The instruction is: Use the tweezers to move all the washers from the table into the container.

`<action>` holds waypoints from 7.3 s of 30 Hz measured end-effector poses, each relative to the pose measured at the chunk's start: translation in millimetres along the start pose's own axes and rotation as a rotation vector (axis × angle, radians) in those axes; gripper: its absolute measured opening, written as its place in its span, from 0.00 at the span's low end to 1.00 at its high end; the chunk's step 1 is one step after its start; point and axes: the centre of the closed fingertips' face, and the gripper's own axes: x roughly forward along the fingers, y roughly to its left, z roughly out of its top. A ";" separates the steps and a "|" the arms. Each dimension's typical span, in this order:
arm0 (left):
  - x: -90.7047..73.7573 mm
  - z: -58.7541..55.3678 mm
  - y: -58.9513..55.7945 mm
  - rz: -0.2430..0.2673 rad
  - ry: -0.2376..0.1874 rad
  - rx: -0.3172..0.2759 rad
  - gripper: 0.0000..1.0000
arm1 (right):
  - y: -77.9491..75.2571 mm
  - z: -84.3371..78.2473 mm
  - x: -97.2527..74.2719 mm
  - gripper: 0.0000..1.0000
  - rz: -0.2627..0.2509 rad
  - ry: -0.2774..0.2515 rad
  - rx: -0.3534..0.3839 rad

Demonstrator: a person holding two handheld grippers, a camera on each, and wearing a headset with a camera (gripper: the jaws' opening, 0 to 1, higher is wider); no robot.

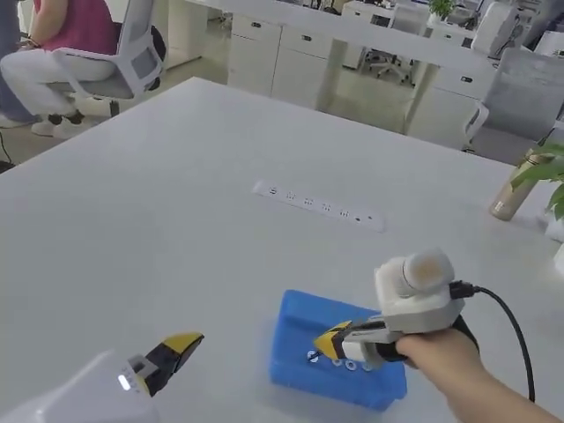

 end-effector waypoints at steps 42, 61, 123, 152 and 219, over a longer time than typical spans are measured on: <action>-2.8 3.3 5.3 0.012 -0.026 -0.037 0.79 | 2.7 7.6 2.1 0.04 0.048 -0.079 -0.119; -2.0 -0.4 4.9 0.011 -0.005 -0.034 0.78 | -4.6 22.0 -4.5 0.04 -0.026 -0.193 -0.048; -2.7 7.3 1.2 -0.009 -0.048 -0.062 0.81 | 68.6 -39.5 -17.3 0.05 0.062 -0.229 0.137; -2.6 20.3 -1.7 -0.014 -0.112 -0.131 0.94 | 78.3 -60.3 -23.4 0.02 0.014 -0.177 -0.168; -4.1 24.9 -2.9 0.008 -0.170 -0.128 0.95 | 74.8 -56.4 -15.9 0.06 0.061 0.031 -0.133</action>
